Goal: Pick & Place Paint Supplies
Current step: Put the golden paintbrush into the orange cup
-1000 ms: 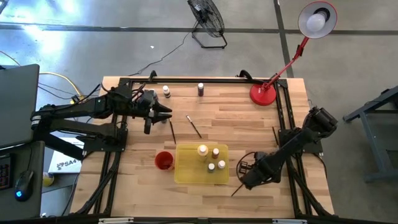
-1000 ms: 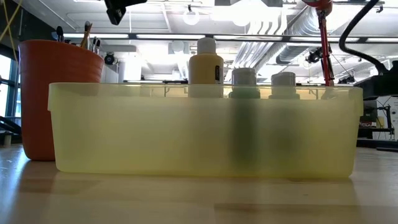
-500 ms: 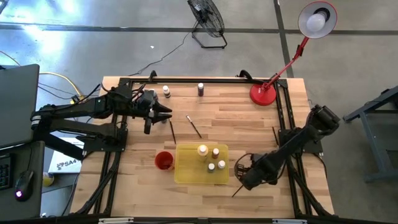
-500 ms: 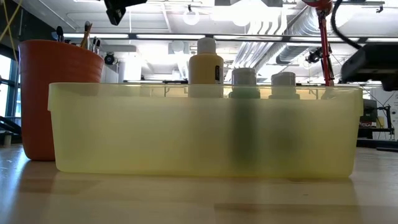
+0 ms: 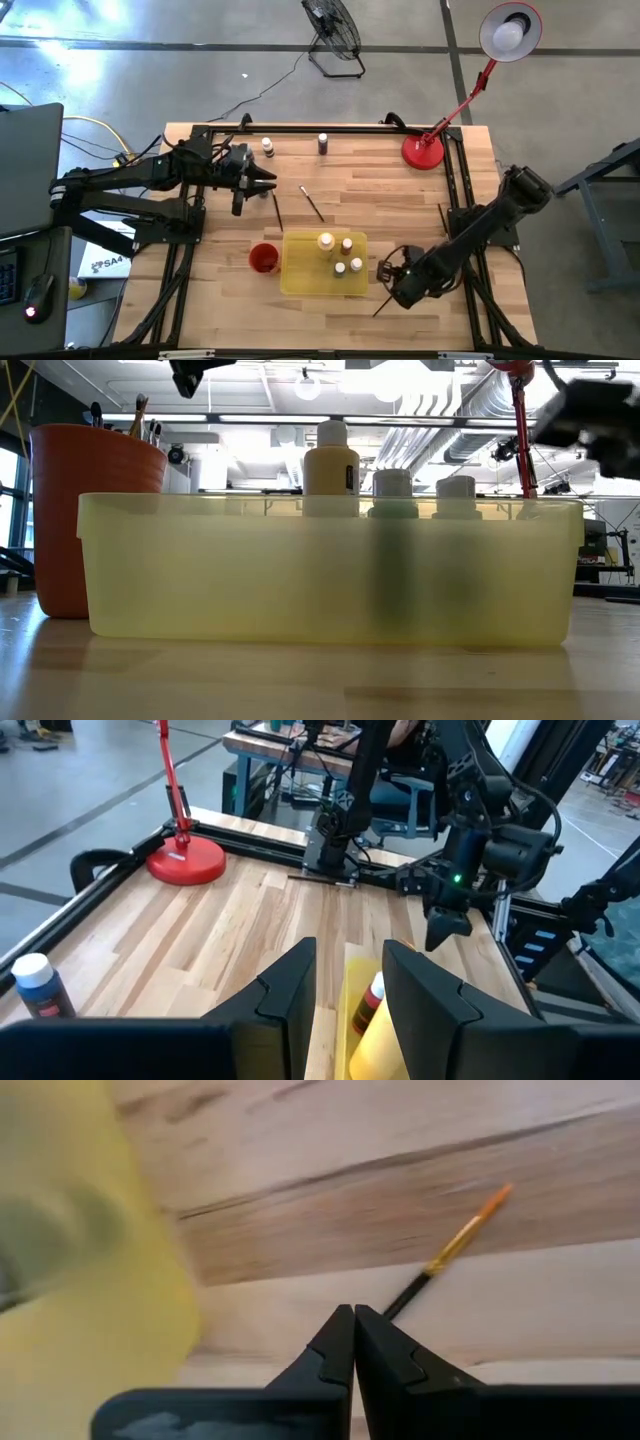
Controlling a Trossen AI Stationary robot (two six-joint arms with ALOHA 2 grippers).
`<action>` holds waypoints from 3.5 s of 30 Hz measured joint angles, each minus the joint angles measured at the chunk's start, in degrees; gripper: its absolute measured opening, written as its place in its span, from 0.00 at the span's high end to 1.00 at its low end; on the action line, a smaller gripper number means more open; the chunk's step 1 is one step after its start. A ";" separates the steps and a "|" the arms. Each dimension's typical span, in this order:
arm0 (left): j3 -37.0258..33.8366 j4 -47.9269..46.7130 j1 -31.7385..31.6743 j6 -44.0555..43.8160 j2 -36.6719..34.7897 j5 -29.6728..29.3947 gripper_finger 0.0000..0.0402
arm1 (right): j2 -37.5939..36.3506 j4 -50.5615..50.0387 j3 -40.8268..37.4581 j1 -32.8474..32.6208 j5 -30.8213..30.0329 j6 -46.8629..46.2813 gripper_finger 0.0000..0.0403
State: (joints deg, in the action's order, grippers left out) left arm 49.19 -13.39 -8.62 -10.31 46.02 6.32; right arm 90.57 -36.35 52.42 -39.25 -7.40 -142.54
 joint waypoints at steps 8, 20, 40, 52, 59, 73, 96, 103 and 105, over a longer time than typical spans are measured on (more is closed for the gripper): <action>0.00 -0.06 0.00 -0.01 0.00 -0.04 0.71 | -6.83 0.08 0.00 0.66 -14.23 17.13 0.99; 0.00 -0.06 0.00 0.10 0.00 -0.02 0.71 | -9.98 -0.23 0.00 5.55 6.52 69.10 0.99; 0.00 -0.09 0.00 1.07 0.00 -0.14 0.71 | -5.84 -8.82 -4.09 6.25 14.60 104.15 0.80; 0.00 -0.11 0.00 1.03 0.00 -0.43 0.71 | -1.04 -3.94 -4.09 3.12 9.97 110.08 0.70; 0.00 -0.11 0.00 1.03 0.00 -0.84 0.71 | 3.46 -1.68 -4.08 0.81 8.82 110.00 0.69; 0.00 -0.11 0.00 0.92 0.00 -1.57 0.71 | 6.64 -0.05 -3.93 -0.89 8.16 107.83 0.82; 0.00 -0.13 0.00 0.98 0.00 -1.55 0.71 | 3.80 0.75 -4.24 -0.85 11.47 103.71 0.99; 0.00 -0.13 0.00 0.98 -0.01 -1.53 0.71 | 1.34 -1.09 -4.31 -1.48 15.50 102.42 0.99; 0.00 -0.13 0.00 0.98 0.00 -1.53 0.71 | 0.81 -1.27 -4.31 -2.08 15.63 101.93 0.99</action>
State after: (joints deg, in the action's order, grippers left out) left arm 49.19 -13.52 -8.62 -9.32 46.02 4.80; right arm 91.38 -37.63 48.12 -41.33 8.23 -40.61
